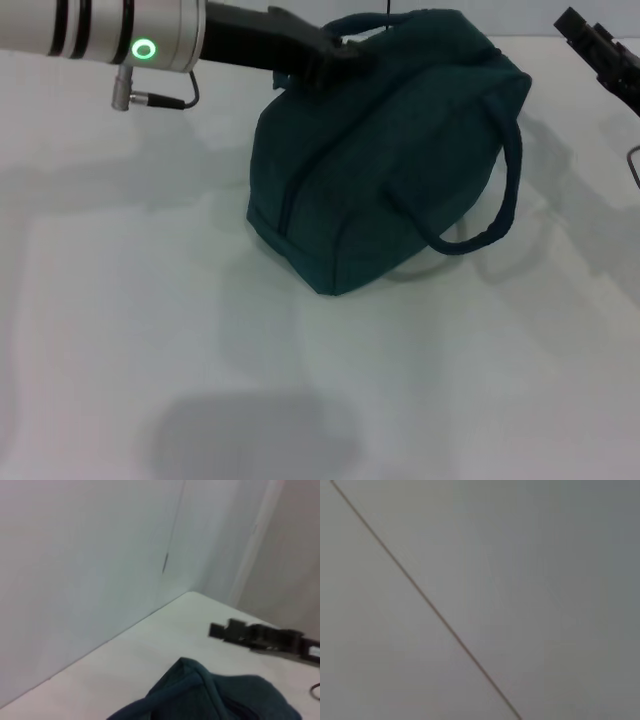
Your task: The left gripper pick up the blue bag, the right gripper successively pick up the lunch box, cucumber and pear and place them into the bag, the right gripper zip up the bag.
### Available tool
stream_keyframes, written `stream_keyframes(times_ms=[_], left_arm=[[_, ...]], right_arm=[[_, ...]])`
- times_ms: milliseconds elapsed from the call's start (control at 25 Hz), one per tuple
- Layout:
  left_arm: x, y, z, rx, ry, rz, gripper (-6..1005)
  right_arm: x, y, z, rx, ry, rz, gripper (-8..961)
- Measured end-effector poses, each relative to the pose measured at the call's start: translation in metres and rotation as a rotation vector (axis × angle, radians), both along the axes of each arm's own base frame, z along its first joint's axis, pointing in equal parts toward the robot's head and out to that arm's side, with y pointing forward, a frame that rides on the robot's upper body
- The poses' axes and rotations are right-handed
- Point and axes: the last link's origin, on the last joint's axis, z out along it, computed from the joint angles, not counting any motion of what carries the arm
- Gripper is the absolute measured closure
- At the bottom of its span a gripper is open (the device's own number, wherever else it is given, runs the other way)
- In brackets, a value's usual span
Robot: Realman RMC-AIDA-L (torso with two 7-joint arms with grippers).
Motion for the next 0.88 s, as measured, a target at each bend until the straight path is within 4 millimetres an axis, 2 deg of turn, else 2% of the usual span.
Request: stream_keyframes(times_ms=[240, 400, 480, 560, 800, 880], left_arm=[[-0.011, -0.002, -0.002, 0.013, -0.002, 0.041, 931], [-0.011, -0.005, 0.005, 0.032, -0.083, 0.047, 834], [-0.011, -0.007, 0.011, 0.049, -0.130, 0.042, 786], [-0.012, -0.010, 0.019, 0.073, -0.172, 0.036, 584], [-0.019, -0.036, 0.044, 0.094, -0.292, -0.087, 339], [-0.026, -0.052, 0.048, 0.083, -0.315, -0.155, 314]], right_arm=[[0.009, -0.025, 0.002, 0.001, -0.022, 0.074, 223], [0.012, -0.036, 0.002, 0.010, -0.035, 0.106, 80], [0.012, -0.040, 0.002, 0.010, -0.041, 0.126, 82], [0.011, -0.044, 0.002, 0.013, -0.046, 0.152, 84], [-0.001, -0.059, 0.008, 0.025, -0.070, 0.314, 85], [-0.006, -0.066, 0.012, 0.019, -0.082, 0.396, 85]])
